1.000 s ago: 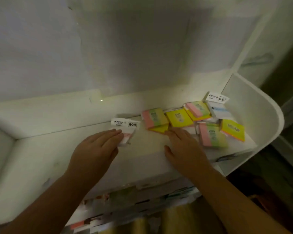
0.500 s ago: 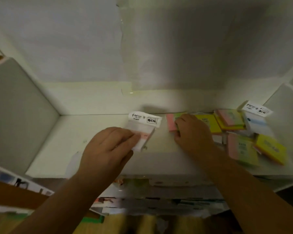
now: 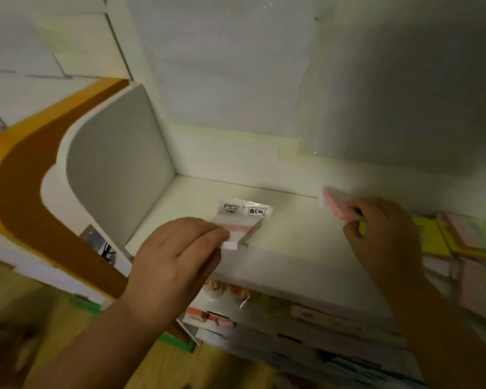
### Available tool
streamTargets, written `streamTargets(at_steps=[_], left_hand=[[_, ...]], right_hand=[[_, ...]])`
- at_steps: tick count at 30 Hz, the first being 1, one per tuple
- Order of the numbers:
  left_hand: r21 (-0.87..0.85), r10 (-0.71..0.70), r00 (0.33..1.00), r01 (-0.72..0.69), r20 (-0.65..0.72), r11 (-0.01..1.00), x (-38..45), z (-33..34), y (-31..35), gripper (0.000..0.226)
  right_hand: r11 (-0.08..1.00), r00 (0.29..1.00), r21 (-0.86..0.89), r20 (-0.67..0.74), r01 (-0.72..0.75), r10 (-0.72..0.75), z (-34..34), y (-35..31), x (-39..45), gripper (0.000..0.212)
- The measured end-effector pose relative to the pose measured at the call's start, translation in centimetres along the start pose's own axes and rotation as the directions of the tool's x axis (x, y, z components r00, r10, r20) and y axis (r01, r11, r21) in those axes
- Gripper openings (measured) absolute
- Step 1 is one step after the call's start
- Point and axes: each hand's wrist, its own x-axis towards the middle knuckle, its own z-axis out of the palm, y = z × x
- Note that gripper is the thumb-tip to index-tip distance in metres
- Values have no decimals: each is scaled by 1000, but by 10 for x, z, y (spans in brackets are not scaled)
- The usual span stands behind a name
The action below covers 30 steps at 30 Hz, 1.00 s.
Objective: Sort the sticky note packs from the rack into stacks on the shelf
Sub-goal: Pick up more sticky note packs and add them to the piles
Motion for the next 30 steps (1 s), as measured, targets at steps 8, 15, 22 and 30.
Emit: streamTargets(at_steps=[8, 15, 22, 30], left_hand=[[98, -27, 982, 46, -186, 994, -32, -74, -41, 28], [334, 33, 949, 77, -314, 939, -97, -175, -114, 31], [408, -221, 958, 278, -182, 870, -205, -252, -197, 29], [428, -310, 935, 355, -174, 831, -302, -307, -284, 23]], right_hand=[[894, 928, 262, -189, 363, -321, -23, -153, 2, 20], [747, 793, 297, -370, 595, -485, -31, -296, 17, 12], [677, 759, 342, -299, 651, -579, -4, -452, 1, 10], [625, 748, 416, -291, 661, -597, 64, -584, -15, 5]])
